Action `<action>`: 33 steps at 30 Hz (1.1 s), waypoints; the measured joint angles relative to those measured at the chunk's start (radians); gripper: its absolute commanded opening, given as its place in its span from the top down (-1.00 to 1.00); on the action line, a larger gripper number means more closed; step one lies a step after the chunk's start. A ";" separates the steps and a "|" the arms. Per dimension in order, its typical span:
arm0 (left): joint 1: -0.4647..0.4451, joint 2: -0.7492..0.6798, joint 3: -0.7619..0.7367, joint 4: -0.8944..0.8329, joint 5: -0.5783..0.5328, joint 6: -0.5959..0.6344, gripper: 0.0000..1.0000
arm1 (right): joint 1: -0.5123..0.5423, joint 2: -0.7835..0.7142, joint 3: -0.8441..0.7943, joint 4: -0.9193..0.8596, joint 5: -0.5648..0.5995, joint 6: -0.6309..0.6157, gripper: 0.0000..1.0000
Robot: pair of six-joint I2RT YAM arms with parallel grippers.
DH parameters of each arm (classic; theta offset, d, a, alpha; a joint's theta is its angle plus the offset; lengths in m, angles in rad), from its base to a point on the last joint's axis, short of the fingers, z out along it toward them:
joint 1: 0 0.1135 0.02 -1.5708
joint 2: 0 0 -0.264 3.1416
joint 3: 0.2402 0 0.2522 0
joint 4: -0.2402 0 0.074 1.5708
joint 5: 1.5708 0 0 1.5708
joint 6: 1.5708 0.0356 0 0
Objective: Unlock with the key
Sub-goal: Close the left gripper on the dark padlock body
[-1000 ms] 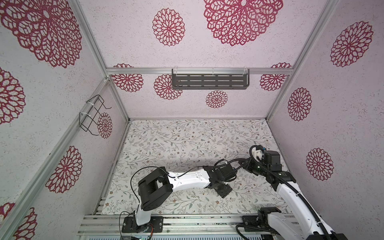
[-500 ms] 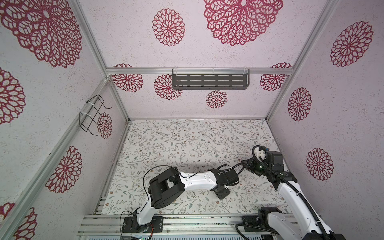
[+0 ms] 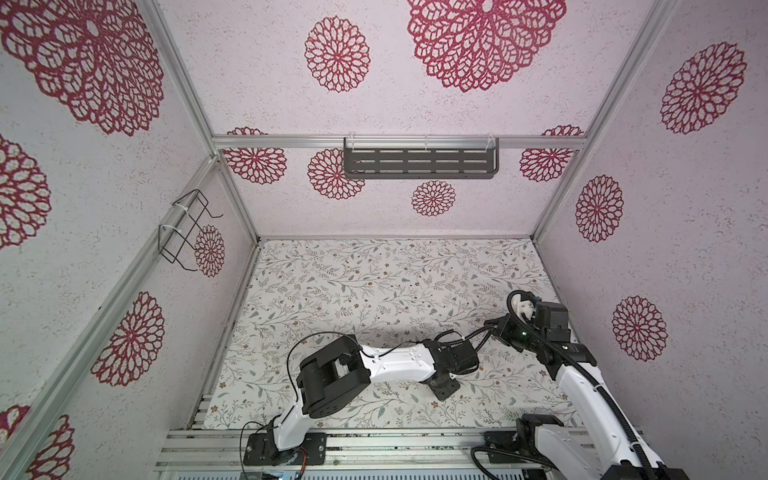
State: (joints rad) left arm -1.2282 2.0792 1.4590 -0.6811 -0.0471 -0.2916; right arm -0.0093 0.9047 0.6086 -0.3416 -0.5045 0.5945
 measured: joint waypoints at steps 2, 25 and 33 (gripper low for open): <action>-0.002 0.008 0.013 -0.013 -0.017 -0.018 0.28 | -0.005 0.000 0.000 0.000 -0.002 0.000 1.00; 0.132 -0.031 -0.035 -0.084 -0.079 -0.656 0.44 | -0.021 0.000 -0.010 0.031 -0.051 0.027 1.00; 0.171 -0.023 -0.022 -0.126 -0.123 -0.795 0.41 | -0.021 0.004 -0.014 0.031 -0.061 0.035 1.00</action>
State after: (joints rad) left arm -1.0573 2.0560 1.4368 -0.8074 -0.1703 -1.0870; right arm -0.0303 0.9089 0.5949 -0.3111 -0.5652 0.6292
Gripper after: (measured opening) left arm 0.342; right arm 0.052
